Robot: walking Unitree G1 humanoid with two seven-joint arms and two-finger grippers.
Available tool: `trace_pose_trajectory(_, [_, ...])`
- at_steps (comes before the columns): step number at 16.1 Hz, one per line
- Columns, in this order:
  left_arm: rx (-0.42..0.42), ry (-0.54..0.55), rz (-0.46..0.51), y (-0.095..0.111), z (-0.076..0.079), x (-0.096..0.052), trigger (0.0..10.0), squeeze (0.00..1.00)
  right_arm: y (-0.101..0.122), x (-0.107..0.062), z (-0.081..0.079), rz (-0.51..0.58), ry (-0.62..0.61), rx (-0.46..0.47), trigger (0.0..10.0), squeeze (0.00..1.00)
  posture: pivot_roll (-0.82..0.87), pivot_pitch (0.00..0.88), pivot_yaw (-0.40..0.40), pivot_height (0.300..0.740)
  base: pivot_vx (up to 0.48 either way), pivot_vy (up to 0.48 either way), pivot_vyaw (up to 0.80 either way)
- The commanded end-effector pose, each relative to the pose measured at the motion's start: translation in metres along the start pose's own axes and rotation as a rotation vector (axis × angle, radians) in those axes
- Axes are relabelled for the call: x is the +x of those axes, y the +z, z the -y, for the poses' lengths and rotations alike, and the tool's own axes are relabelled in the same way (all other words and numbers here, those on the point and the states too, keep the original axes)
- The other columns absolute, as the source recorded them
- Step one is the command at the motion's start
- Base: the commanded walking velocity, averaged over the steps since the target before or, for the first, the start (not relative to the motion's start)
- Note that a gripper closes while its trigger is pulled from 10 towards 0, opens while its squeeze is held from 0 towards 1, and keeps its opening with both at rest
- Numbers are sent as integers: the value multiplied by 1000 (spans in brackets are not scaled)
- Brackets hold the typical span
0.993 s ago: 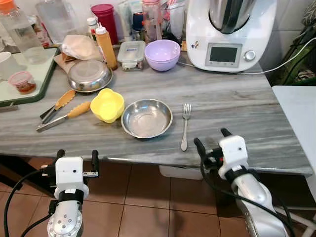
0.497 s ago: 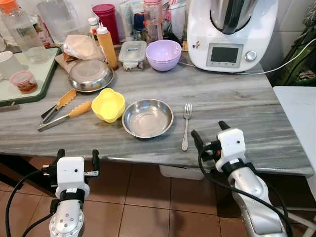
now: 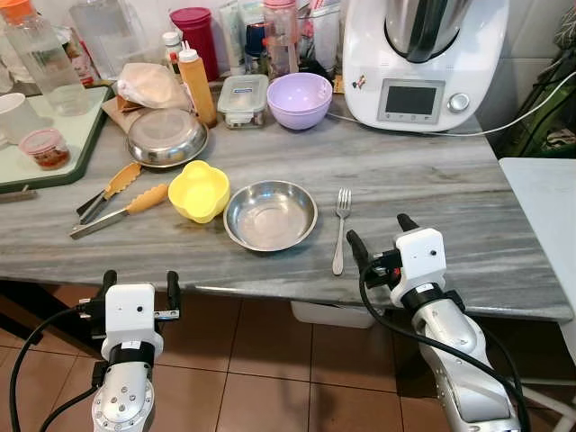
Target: Setting the table
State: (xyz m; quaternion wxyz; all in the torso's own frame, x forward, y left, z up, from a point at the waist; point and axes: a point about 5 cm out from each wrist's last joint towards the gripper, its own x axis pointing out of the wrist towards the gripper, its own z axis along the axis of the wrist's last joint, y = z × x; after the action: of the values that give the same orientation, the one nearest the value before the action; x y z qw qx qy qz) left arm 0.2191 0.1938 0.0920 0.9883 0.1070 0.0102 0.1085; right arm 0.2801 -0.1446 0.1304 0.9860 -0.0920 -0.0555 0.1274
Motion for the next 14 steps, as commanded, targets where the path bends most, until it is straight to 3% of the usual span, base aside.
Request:
trace_pose_trajectory(1, [13, 8, -13, -1, -3, -2, 10000, 0, 3, 0, -1, 10, 4, 1, 10000, 0, -87, 115, 90, 740, 0, 0, 0])
trace_pose_trajectory(14, [19, -44, -28, 0, -1, -1, 10000, 0, 4, -1, -1, 8, -14, 1, 10000, 0, -92, 136, 101, 740, -285, 0, 0])
